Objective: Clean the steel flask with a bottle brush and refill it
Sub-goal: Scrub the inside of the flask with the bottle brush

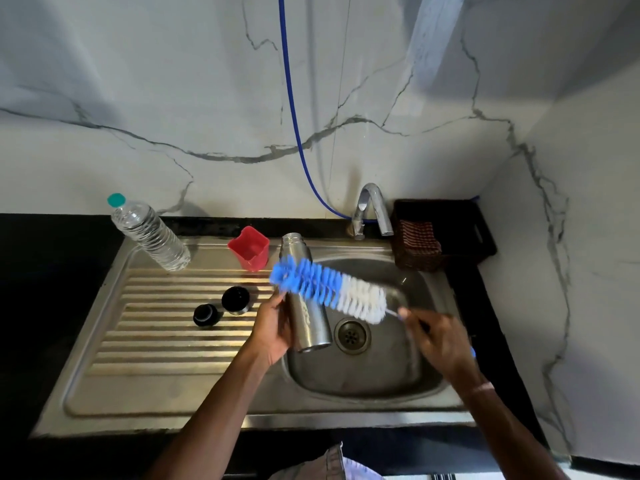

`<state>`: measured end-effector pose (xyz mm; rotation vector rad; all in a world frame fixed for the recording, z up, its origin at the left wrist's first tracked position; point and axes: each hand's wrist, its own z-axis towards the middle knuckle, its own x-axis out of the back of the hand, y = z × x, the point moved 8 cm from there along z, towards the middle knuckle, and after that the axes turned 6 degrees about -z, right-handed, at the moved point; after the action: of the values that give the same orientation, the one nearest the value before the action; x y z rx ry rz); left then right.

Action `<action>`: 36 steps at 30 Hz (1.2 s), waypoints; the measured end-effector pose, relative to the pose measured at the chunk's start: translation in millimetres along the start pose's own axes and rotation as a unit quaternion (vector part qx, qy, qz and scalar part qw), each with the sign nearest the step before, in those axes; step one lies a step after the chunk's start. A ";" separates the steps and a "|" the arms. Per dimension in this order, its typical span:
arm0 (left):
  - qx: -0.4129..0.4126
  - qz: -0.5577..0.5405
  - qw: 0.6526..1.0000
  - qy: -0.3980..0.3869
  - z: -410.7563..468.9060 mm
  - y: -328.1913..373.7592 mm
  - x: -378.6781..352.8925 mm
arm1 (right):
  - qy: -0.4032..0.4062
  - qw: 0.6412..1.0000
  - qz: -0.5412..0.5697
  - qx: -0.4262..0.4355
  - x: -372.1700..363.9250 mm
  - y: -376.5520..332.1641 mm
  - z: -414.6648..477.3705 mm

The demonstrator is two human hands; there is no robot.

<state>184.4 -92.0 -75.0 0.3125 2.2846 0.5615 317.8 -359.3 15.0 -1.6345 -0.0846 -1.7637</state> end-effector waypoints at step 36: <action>-0.039 0.010 0.999 -0.007 -3.0 16.9 10.8 | -0.037 0.997 0.032 0.060 0.2 -8.5 -41.0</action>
<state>175.7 -74.0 -71.6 0.3003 2.2417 0.6535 278.7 -373.6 10.6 -1.5982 -0.1665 -1.6189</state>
